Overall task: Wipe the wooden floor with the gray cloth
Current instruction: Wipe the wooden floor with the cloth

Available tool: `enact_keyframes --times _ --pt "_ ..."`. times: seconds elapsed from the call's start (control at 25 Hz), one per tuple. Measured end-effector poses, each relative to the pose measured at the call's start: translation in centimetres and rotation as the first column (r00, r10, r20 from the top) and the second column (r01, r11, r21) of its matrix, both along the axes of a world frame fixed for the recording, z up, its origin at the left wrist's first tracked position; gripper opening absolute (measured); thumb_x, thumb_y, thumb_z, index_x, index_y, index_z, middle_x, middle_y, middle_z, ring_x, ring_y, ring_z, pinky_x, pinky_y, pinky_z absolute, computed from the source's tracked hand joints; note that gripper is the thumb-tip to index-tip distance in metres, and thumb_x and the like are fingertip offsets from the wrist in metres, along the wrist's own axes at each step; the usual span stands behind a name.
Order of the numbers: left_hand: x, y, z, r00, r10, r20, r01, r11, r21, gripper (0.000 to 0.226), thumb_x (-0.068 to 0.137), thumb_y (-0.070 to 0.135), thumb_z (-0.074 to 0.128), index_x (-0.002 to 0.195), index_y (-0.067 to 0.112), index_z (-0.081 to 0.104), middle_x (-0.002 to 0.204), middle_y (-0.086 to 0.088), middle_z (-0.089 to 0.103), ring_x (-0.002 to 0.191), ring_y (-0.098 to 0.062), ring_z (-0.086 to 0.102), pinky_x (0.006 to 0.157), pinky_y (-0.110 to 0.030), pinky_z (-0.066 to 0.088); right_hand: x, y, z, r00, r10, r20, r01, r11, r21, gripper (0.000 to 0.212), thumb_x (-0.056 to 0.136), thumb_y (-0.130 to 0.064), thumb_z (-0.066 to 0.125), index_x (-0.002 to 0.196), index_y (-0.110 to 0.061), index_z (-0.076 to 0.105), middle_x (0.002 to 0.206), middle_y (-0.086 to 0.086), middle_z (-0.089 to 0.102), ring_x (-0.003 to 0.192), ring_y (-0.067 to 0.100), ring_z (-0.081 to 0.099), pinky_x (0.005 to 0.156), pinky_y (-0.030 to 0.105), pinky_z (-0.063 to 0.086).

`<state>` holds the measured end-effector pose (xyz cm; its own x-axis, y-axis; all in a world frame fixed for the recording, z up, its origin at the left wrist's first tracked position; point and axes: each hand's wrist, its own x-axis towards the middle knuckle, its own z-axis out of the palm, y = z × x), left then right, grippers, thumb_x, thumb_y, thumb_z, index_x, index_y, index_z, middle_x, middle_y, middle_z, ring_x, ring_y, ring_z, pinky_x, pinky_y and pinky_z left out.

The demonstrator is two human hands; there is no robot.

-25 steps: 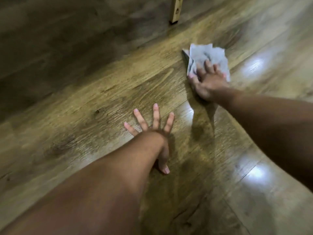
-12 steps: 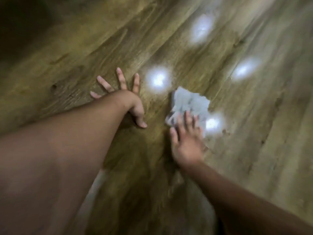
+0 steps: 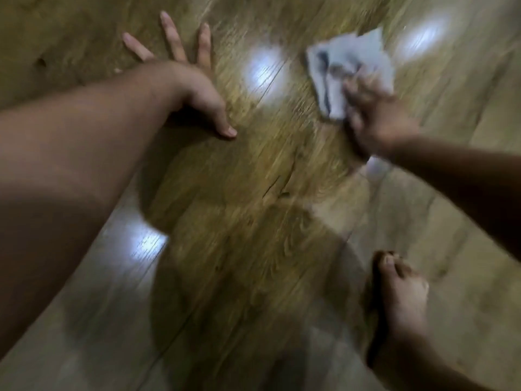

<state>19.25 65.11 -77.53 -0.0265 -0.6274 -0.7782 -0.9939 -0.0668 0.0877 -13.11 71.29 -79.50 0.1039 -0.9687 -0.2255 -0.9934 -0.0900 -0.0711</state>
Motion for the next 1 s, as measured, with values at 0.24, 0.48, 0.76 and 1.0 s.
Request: enact_keyframes --times 0.24,0.48,0.76,1.0 --pt "-0.2 0.1 -0.8 0.999 0.029 0.03 -0.028 0.999 -0.037 0.161 0.039 0.08 0.078 0.147 0.037 -0.033 0.154 -0.02 -0.041 0.135 -0.067 -0.023 0.102 -0.084 0.005 -0.8 -7.8 -2.0 0.93 -0.365 0.048 0.366 0.931 -0.013 0.057 0.101 -0.03 0.027 0.156 -0.023 0.015 0.164 0.01 0.009 0.15 0.033 0.01 0.123 0.042 0.011" --pt "0.0 -0.3 -0.9 0.998 0.057 -0.024 -0.055 0.996 0.077 0.168 0.034 0.078 0.083 0.106 0.04 -0.063 0.114 -0.021 -0.071 0.127 -0.066 -0.038 0.097 -0.088 0.0 6.6 4.5 -1.2 0.975 -0.193 0.107 0.184 0.979 0.082 0.051 0.103 -0.036 0.035 0.153 -0.035 0.025 0.165 -0.002 0.009 0.152 0.028 0.0 0.123 0.047 0.007" --pt "-0.3 -0.3 -1.6 0.994 0.106 -0.024 -0.102 0.986 0.133 0.178 0.026 0.05 0.099 0.095 0.052 -0.065 0.117 -0.006 -0.074 0.091 -0.056 -0.06 0.09 -0.088 -0.003 1.8 -17.1 -0.3 0.996 0.088 0.006 -0.087 0.971 0.224 0.055 0.102 -0.033 0.041 0.154 -0.033 0.024 0.165 0.008 0.006 0.15 0.037 0.003 0.121 0.041 0.007" --pt "-0.8 -0.8 0.0 0.989 0.15 0.014 -0.15 0.971 0.187 0.174 0.039 0.047 0.099 0.104 0.047 -0.063 0.115 -0.008 -0.075 0.121 -0.063 -0.046 0.1 -0.085 0.004 5.9 -30.5 0.4 0.94 0.302 -0.161 -0.267 0.941 0.209 0.05 0.102 -0.037 0.037 0.151 -0.027 0.031 0.162 0.017 0.016 0.146 0.042 0.019 0.121 0.043 0.012"
